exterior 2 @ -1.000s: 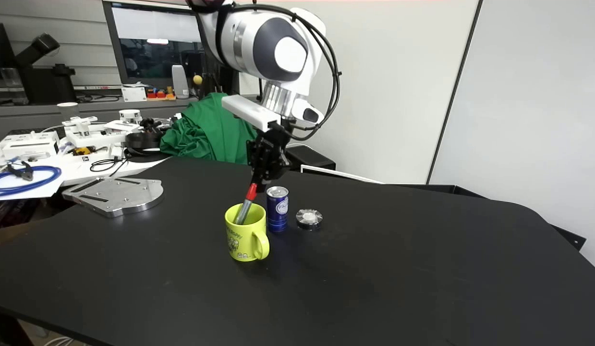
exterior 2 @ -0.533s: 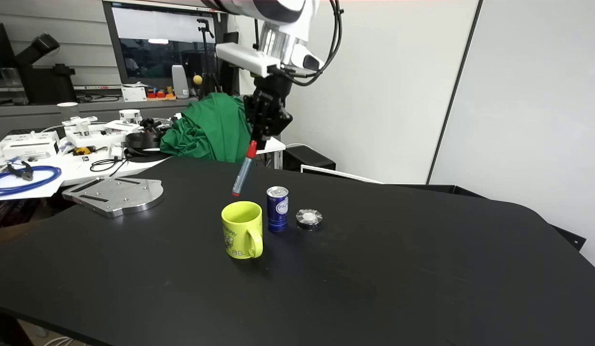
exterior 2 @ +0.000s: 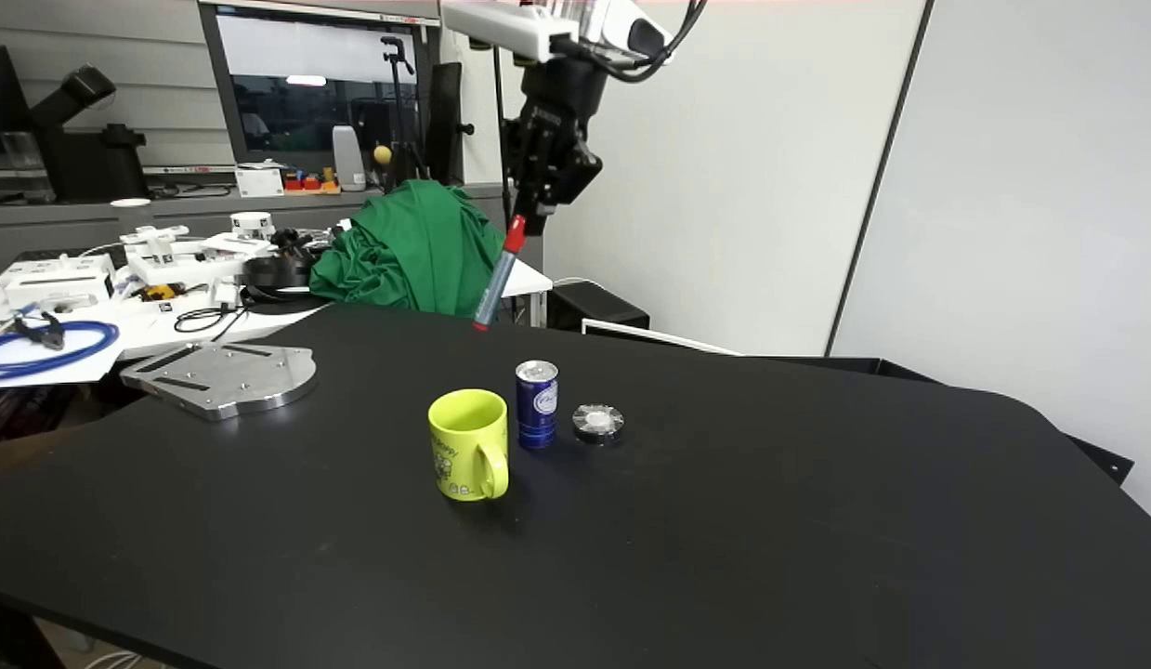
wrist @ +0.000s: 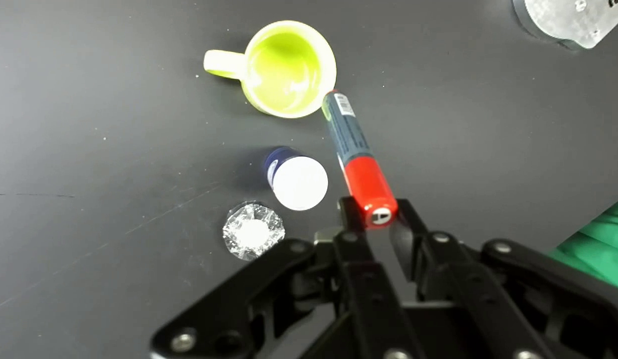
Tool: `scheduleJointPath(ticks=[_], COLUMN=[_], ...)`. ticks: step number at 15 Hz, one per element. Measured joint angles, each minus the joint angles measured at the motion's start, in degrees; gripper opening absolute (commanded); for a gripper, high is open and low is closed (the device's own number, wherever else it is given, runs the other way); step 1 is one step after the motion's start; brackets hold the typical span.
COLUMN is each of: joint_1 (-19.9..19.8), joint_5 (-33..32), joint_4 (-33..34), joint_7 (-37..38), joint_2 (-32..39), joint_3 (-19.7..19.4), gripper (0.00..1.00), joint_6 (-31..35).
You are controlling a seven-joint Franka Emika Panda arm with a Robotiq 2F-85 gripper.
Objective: Pick the marker from the cup and put it on the table
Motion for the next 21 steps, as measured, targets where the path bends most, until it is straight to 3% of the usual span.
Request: scheduleJointPath(ticks=[5, 12, 21], joint_1=[-4.0, -9.3, -13.7], joint_5=[2.6, 13.4, 13.9], joint_4=[-0.1, -0.1, -0.3], joint_7=[-2.2, -9.2, -11.0], joint_2=[-0.9, 1.6, 5.2], joint_3=[-3.5, -6.1, -9.5], gripper=[0.05, 0.05, 0.05], joint_6=[-2.4, -6.7, -8.1])
